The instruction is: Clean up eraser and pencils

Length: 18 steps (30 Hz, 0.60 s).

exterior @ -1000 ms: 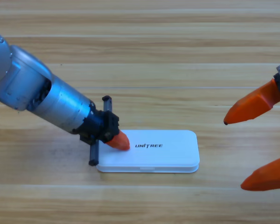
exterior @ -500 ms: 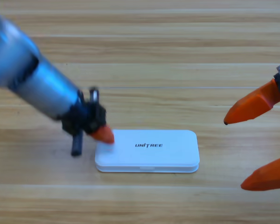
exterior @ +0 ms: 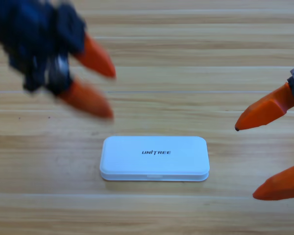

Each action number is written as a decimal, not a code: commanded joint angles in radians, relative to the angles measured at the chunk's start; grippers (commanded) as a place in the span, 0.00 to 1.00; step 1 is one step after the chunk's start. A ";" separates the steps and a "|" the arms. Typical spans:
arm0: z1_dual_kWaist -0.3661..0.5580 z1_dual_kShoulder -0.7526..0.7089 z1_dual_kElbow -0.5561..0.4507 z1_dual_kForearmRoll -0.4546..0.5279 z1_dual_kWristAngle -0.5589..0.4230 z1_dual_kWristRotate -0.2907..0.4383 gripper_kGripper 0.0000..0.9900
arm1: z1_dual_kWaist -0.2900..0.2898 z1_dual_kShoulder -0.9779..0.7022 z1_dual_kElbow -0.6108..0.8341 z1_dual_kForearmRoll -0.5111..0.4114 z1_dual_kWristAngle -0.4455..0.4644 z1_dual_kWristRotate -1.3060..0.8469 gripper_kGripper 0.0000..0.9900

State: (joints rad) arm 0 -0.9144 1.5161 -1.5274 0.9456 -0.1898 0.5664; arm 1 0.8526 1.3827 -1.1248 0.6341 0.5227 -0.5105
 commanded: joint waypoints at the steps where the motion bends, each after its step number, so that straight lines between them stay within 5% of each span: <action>1: -0.207 0.026 0.084 -0.018 -0.008 -0.089 1.00 | -0.012 0.041 0.007 -0.001 0.013 0.012 0.95; 7: -0.224 0.036 0.171 -0.142 -0.019 -0.112 1.00 | -0.012 0.042 0.007 -0.001 0.011 0.012 0.95; 18: -0.222 0.024 0.190 -0.157 -0.010 -0.115 1.00 | -0.014 0.045 0.007 -0.001 0.011 0.012 0.95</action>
